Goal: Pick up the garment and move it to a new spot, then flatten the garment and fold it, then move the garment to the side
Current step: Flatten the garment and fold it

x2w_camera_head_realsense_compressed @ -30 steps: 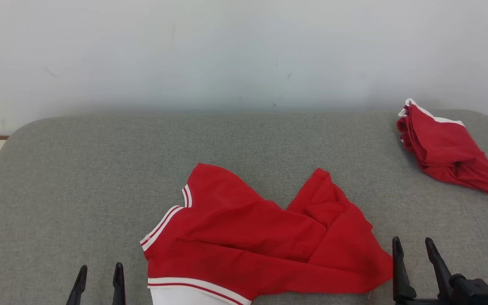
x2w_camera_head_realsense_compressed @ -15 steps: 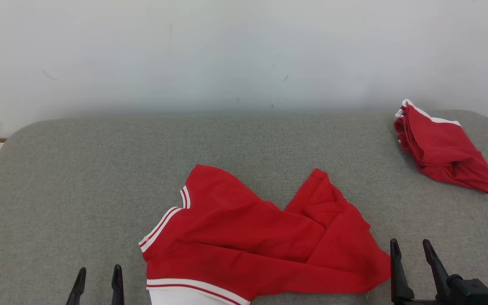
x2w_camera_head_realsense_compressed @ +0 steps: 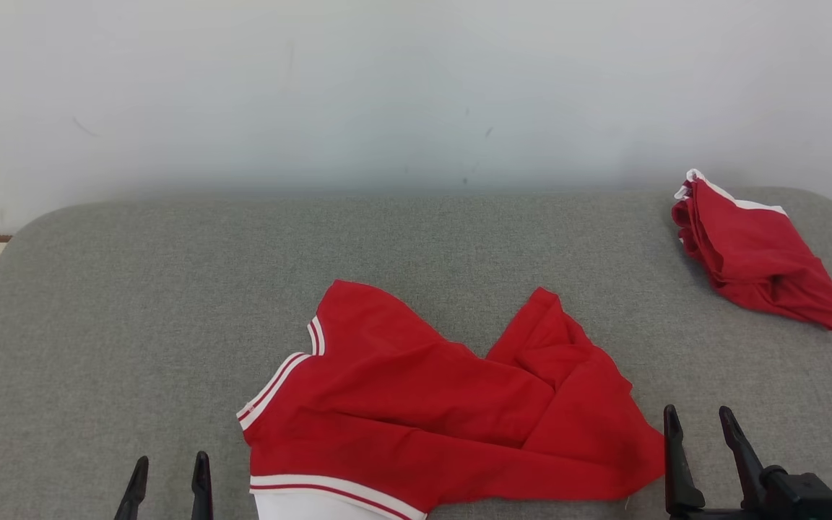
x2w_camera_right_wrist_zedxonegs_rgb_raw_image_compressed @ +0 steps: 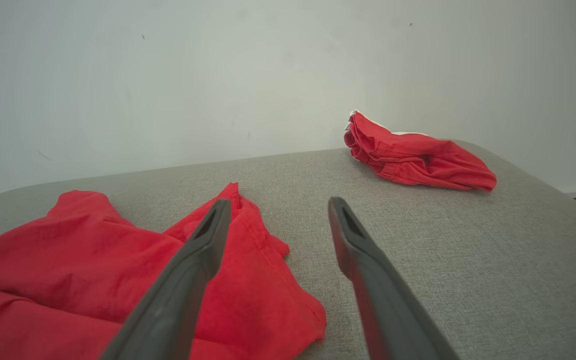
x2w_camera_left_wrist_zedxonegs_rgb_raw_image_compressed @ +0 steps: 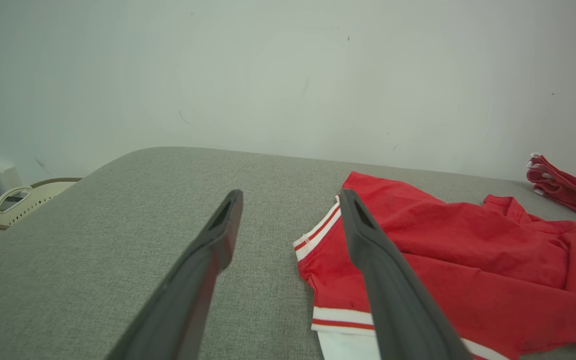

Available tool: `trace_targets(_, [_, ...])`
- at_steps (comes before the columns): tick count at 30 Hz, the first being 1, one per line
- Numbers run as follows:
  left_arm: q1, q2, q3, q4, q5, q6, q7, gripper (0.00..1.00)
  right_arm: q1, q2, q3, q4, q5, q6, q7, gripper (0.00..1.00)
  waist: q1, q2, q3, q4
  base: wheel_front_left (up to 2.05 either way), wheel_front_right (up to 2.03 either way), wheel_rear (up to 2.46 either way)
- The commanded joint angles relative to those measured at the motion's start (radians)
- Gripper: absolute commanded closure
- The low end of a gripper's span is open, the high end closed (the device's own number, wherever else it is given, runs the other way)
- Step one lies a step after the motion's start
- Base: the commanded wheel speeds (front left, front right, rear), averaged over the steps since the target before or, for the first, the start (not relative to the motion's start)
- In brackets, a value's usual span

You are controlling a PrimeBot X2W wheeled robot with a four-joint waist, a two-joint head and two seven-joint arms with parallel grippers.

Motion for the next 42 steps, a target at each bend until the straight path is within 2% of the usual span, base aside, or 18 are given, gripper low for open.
trace_targets(1, [0.010, 0.000, -0.002, 0.001, -0.001, 0.004, -0.002, 0.00, -0.004, -0.001, 0.003, 0.001, 0.006, 0.000, -0.002, 0.00, 0.0000, 0.0000, 0.000, 0.000, 0.00, 0.00, 0.00])
trace_targets(13, [0.016, 0.000, -0.006, 0.011, -0.016, 0.002, -0.002, 0.00, -0.002, -0.002, 0.000, 0.006, 0.008, 0.000, -0.002, 0.00, 0.0000, 0.0000, 0.002, -0.003, 0.00, 0.00, 0.00])
trace_targets(21, [0.026, 0.000, -0.087, 0.109, -0.056, -0.037, -0.002, 0.00, -0.023, -0.018, -0.045, 0.042, 0.000, 0.000, 0.007, 0.00, 0.0000, 0.0000, 0.018, 0.004, 0.00, 0.00, 0.00])
trace_targets(32, [-0.004, 0.000, -0.216, 0.308, -0.136, -0.069, -0.003, 0.00, -0.115, -0.027, -0.067, 0.274, 0.033, 0.000, 0.053, 0.00, 0.0000, 0.0000, 0.051, 0.020, 0.00, 0.00, 0.00])
trace_targets(42, [-0.047, 0.000, -0.242, 0.418, -0.179, -0.072, -0.002, 0.00, -0.206, -0.014, -0.045, 0.465, 0.066, 0.000, 0.041, 0.00, 0.0000, 0.0000, 0.078, 0.026, 0.00, 0.00, 0.00])
